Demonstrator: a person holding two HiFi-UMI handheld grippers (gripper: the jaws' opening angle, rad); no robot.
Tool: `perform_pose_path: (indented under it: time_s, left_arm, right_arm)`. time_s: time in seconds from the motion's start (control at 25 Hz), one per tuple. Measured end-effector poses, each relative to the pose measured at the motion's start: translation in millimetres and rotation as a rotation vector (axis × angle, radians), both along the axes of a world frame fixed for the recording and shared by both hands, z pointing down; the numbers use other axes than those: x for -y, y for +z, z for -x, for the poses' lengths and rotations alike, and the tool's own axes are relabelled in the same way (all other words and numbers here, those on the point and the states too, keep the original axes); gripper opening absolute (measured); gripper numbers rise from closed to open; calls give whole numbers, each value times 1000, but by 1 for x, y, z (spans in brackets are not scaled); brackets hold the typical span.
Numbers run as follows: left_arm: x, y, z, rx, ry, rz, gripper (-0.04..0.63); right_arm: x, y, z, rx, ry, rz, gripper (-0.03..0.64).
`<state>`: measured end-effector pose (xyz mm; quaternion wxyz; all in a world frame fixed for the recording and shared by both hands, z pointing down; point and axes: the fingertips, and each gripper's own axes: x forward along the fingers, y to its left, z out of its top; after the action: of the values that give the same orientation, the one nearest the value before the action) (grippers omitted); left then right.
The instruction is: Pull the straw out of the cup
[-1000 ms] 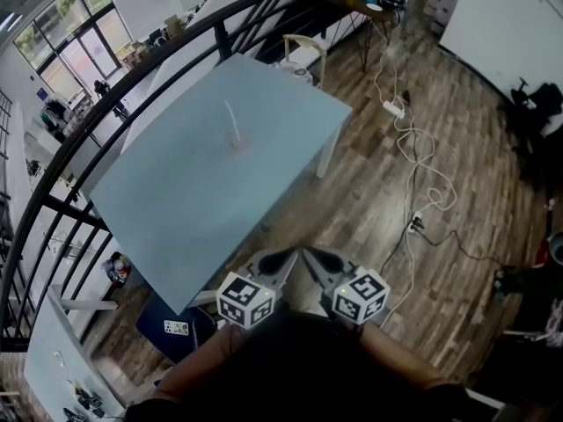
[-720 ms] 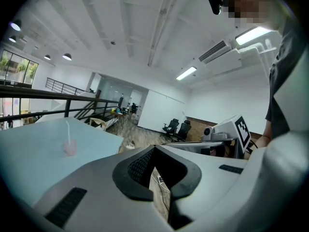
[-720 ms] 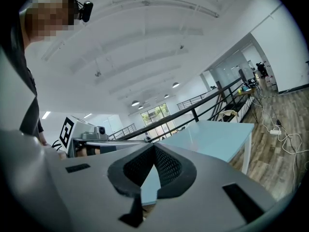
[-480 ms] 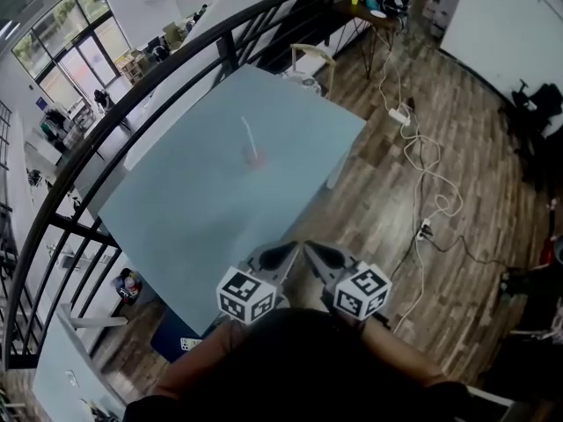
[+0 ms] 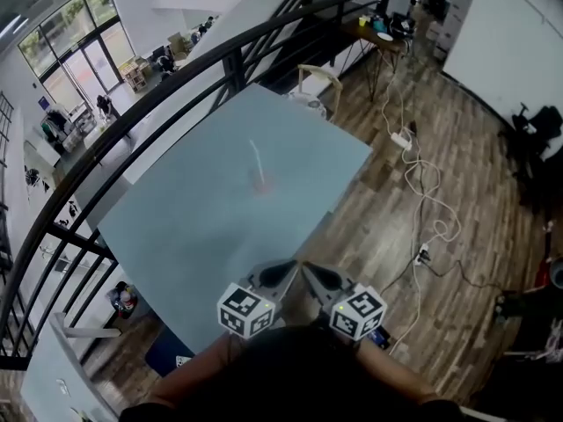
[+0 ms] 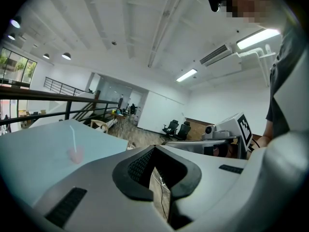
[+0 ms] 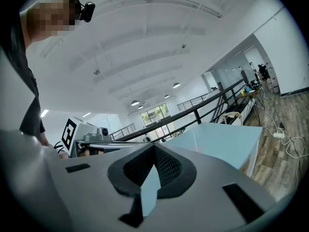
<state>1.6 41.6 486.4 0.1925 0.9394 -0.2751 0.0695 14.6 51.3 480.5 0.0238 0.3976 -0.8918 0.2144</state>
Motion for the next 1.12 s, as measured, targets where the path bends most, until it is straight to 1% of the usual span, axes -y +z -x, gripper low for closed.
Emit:
perform_pose_path:
  time_s: [0.2, 0.48, 0.64, 0.8, 1.12]
  left_arm:
    - [22, 2, -7, -3, -37, 2, 11]
    - [65, 3, -39, -4, -107, 8, 11]
    - [96, 2, -65, -10, -154, 7, 11]
    - [127, 0, -96, -17, -200, 9, 11]
    - [173, 0, -160, -31, -247, 8, 11]
  right_arm:
    - [22, 3, -8, -6, -34, -1, 11]
    - [68, 2, -39, -8, -114, -5, 11]
    - [101, 0, -62, -15, -168, -8, 11]
    - [133, -2, -95, -21, -203, -6, 11]
    - [175, -2, -160, -47, -251, -12, 11]
